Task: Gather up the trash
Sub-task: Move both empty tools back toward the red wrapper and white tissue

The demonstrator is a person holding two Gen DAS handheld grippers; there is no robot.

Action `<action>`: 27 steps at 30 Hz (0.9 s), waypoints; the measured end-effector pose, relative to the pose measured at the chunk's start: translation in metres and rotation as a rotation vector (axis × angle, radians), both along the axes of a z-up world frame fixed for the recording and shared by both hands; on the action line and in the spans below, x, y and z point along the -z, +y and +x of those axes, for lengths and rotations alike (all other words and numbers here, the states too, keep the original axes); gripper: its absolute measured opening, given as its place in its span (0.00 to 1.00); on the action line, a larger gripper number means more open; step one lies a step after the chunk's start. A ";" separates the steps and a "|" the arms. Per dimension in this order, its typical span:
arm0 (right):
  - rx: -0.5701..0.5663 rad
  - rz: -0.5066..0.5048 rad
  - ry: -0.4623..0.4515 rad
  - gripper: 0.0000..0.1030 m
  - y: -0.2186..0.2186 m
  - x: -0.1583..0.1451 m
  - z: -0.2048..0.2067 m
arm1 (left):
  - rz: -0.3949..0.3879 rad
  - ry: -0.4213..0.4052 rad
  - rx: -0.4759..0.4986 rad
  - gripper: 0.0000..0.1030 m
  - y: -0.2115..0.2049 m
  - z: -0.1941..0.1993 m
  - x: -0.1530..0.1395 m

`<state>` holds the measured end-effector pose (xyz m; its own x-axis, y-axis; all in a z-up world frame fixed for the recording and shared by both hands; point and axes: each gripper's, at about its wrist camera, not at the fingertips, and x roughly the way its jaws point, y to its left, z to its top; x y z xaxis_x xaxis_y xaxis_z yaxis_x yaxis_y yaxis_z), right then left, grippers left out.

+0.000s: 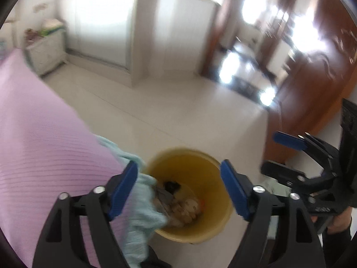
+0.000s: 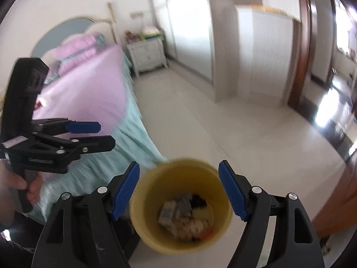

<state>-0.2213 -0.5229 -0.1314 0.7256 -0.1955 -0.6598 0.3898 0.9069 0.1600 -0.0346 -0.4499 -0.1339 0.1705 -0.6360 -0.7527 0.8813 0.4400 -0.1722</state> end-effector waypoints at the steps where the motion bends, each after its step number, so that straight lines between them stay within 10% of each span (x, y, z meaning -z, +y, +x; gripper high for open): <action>1: -0.012 -0.017 -0.020 0.71 0.005 -0.006 0.003 | -0.018 -0.018 -0.031 0.78 0.010 0.004 -0.007; 17: -0.415 -0.101 -0.308 0.92 0.155 -0.080 0.158 | -0.047 -0.261 -0.708 0.93 0.266 0.121 -0.087; 27: -0.506 -0.094 -0.253 0.92 0.238 -0.092 0.267 | -0.030 -0.266 -0.850 0.93 0.362 0.179 -0.086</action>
